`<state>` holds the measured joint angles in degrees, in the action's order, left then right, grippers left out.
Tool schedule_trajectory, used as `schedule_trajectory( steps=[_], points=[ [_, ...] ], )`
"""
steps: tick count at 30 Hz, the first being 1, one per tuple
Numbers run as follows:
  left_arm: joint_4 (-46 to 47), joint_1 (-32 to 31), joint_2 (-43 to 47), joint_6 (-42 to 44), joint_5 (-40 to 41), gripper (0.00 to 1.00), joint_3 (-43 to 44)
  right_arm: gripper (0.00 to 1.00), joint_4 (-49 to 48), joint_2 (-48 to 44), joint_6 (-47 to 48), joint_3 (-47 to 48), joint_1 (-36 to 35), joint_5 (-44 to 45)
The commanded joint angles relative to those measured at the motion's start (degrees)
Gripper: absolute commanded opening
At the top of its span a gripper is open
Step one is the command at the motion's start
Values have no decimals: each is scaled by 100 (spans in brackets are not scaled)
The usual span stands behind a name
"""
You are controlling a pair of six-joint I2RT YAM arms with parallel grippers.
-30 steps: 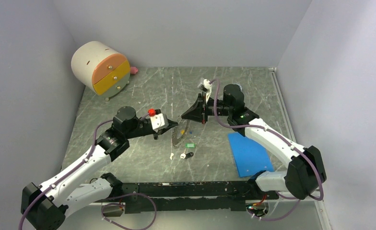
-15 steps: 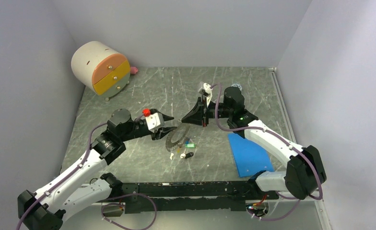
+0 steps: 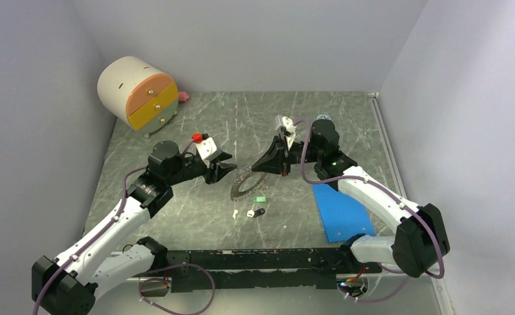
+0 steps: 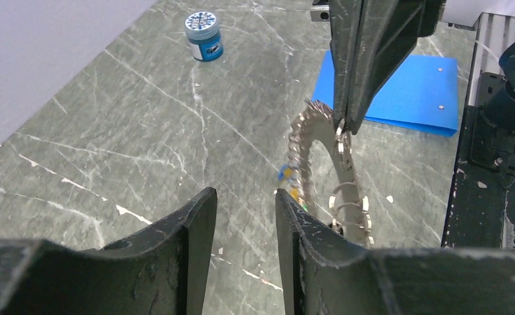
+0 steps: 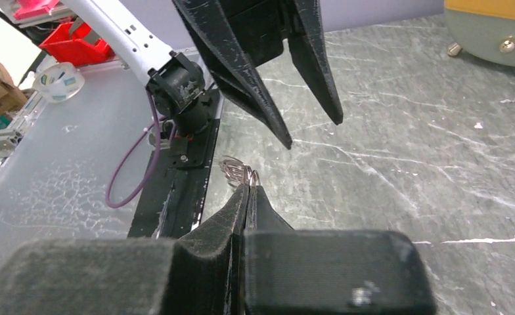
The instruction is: Put the keys on the keyring
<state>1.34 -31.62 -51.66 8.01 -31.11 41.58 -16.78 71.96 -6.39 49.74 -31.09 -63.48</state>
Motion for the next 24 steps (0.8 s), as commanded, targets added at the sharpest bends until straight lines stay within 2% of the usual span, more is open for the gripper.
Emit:
schedule_trajectory(
  steps=[1, 3, 7, 18, 24],
  points=[
    [376, 112, -125, -3, -536, 41, -34, 0, -415, -167, 39, 31, 17, -284],
    [709, 107, -119, 61, -800, 38, -186, 0, -442, -144, -18, 51, 17, -236],
    [1443, 95, -48, -177, -1052, 40, -506, 0, -722, -92, -299, 37, 20, -171],
    [2134, -13, -94, -483, -1351, 40, -659, 0, -953, 86, -496, 29, 25, -240],
    [2195, -84, -134, -491, -1573, 40, -634, 0, -1015, 152, -565, 38, 17, -247]
  ],
)
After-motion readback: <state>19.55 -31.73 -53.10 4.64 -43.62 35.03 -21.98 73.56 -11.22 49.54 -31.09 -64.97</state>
